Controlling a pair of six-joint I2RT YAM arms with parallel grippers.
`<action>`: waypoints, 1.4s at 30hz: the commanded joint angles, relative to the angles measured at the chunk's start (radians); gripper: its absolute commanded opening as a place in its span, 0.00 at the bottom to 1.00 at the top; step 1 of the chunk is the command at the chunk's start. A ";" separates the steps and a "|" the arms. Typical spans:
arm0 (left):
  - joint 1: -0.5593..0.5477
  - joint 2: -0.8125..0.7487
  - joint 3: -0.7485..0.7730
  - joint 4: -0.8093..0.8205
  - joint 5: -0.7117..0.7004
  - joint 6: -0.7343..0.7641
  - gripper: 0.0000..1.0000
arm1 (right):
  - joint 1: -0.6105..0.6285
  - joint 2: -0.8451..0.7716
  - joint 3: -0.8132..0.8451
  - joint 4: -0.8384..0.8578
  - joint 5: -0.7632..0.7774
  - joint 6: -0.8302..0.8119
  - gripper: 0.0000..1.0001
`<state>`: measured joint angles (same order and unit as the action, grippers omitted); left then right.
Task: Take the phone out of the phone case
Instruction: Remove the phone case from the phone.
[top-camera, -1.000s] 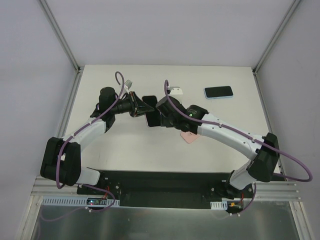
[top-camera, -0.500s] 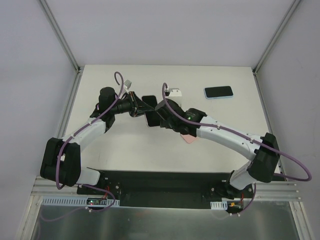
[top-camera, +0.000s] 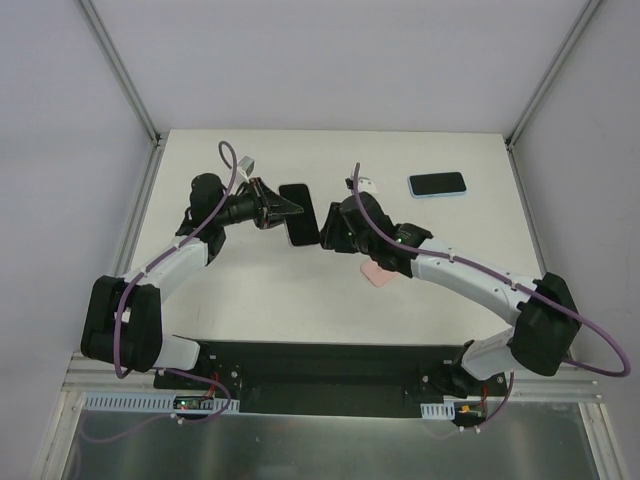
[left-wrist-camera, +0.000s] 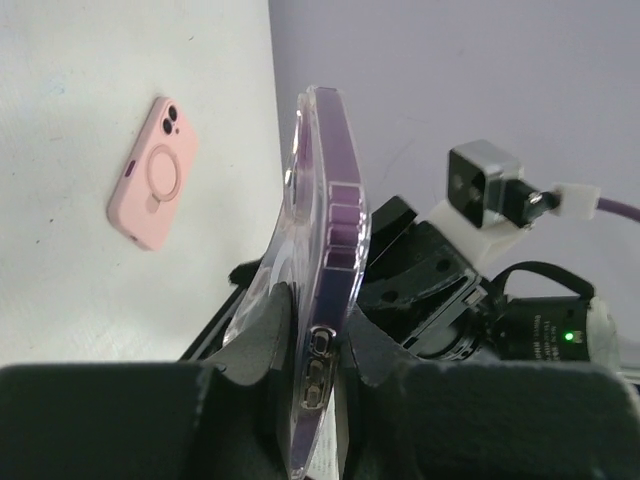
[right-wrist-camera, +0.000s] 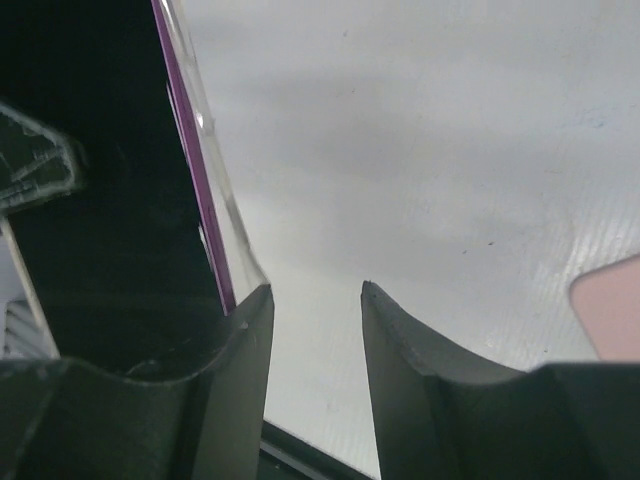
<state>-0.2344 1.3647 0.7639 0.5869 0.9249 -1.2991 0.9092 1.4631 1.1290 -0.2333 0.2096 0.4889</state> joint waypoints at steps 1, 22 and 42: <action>-0.042 -0.142 0.106 0.447 0.115 -0.345 0.00 | 0.031 0.138 -0.087 -0.147 -0.165 0.004 0.43; -0.042 -0.096 0.002 0.645 0.080 -0.460 0.00 | -0.101 0.017 -0.465 0.918 -0.475 0.421 0.48; -0.042 -0.047 -0.083 0.685 0.106 -0.454 0.00 | -0.150 -0.090 -0.371 0.884 -0.408 0.359 0.01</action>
<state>-0.2249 1.3533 0.6785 1.1069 0.9478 -1.6501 0.7895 1.3735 0.7380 0.7700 -0.3164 0.8986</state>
